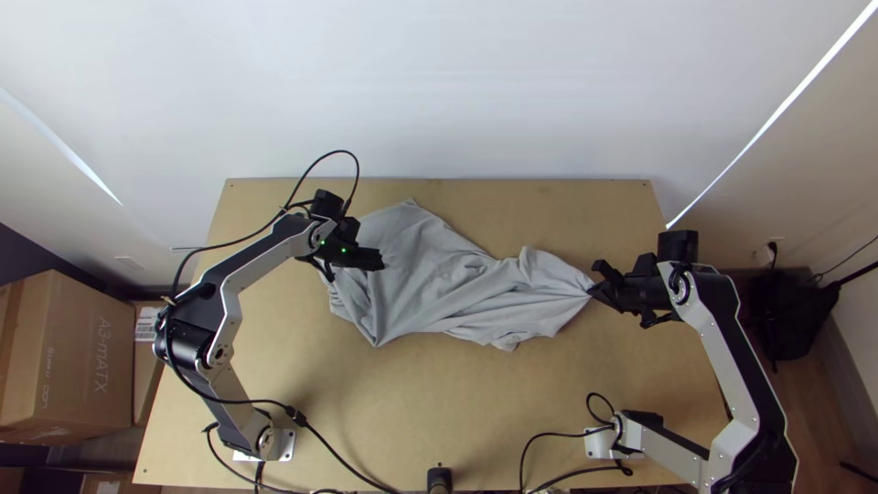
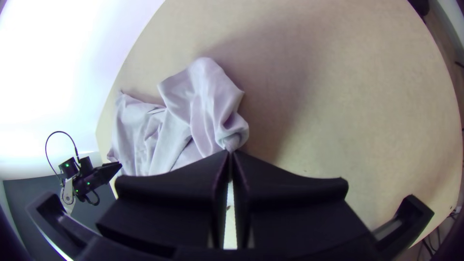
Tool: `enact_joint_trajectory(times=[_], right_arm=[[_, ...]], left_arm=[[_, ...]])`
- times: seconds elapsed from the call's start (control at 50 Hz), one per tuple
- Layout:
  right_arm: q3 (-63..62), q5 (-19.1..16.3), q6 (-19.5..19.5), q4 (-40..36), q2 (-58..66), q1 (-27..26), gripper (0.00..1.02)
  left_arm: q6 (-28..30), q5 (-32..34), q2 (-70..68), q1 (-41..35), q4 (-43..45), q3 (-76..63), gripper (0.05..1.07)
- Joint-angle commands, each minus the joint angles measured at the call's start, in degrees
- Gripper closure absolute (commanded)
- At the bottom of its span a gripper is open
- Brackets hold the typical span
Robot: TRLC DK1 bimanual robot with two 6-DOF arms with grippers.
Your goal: Fold the t-shirt
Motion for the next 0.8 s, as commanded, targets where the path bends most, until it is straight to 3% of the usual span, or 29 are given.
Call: enact_joint_trajectory(times=[0.0, 0.2, 0.28, 0.46, 0.52, 0.58, 0.68, 0.78], right_arm=[[-1.1, -0.3, 1.4, 0.4, -1.4, 0.4, 1.0], [-1.1, -0.3, 1.3, 0.6, -1.7, 0.3, 1.0], [-1.2, -0.3, 1.3, 1.1, -2.0, 0.1, 1.0], [-0.4, -0.2, 0.5, 3.1, -2.4, -0.6, 1.0], [0.6, -0.2, -2.7, 3.1, -3.0, 0.2, 1.0], [1.1, 1.1, -6.3, 4.6, -4.1, 1.1, 1.0], [1.9, 2.5, -6.6, 10.1, -8.0, 2.2, 1.0], [5.1, 6.1, -9.1, 13.2, -8.8, 3.0, 1.0]], left_arm=[[-0.8, -0.4, 1.4, -0.6, 0.2, 0.5, 0.48], [-0.8, -0.4, 1.4, -0.7, 0.7, 0.8, 0.84], [-0.8, -0.4, 0.5, -0.3, 0.5, 1.0, 1.05], [-0.9, -0.7, -4.2, 1.6, -1.1, 2.3, 1.04], [-1.1, -0.9, -6.3, 2.8, -1.7, 3.2, 1.04], [-1.1, -1.8, -8.8, 3.9, -2.0, 3.9, 1.04], [-0.8, -4.1, -13.1, 5.2, -1.7, 4.6, 1.04], [-0.9, -4.6, -17.1, 7.1, -1.9, 6.0, 1.04]])
